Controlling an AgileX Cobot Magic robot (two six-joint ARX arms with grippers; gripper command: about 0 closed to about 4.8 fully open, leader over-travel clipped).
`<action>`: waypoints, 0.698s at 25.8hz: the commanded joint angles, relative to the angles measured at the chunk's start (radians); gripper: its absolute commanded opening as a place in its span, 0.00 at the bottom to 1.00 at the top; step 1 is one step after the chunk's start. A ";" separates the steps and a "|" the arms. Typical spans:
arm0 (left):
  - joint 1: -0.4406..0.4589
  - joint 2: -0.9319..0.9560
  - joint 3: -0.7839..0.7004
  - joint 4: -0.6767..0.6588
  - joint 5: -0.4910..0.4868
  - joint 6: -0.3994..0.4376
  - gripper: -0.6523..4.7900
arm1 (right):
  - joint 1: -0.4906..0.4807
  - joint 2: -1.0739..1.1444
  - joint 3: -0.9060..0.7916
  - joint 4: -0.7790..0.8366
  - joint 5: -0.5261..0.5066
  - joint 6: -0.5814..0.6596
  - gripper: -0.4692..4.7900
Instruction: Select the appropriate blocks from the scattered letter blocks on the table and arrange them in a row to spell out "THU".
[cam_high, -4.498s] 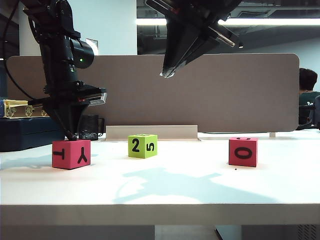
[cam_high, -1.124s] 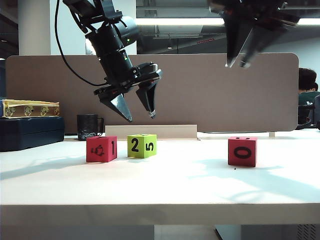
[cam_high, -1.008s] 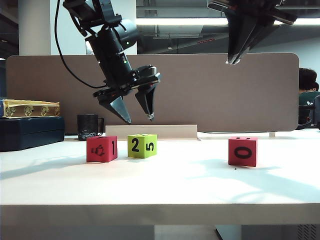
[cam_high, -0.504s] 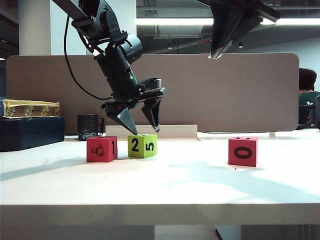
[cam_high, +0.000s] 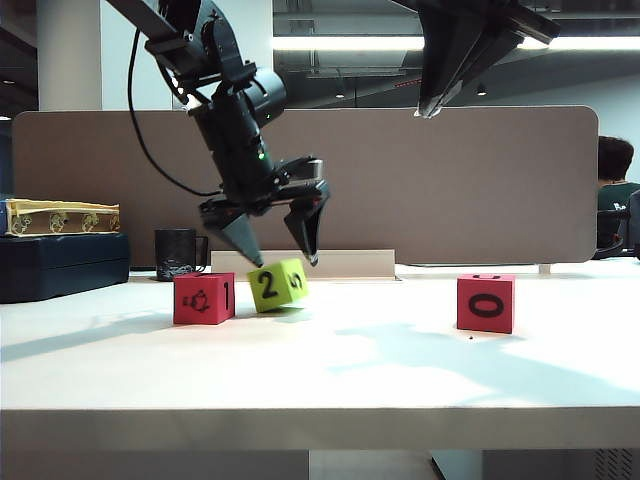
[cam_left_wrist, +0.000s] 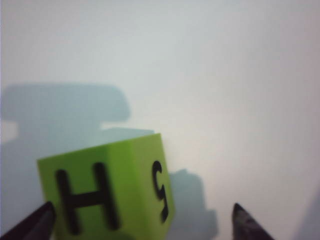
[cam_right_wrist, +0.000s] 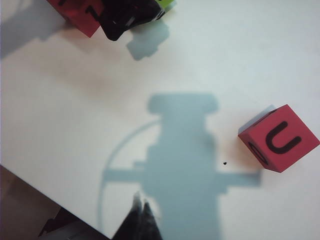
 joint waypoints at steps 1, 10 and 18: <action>-0.005 -0.008 0.031 0.001 0.009 0.002 0.94 | 0.001 -0.005 0.004 0.012 -0.002 0.002 0.08; -0.011 0.007 0.068 -0.014 -0.011 -0.005 0.94 | 0.001 -0.005 0.004 0.002 -0.002 0.002 0.08; -0.009 0.039 0.068 -0.033 -0.024 -0.032 0.93 | 0.002 -0.005 0.004 -0.008 -0.003 0.002 0.08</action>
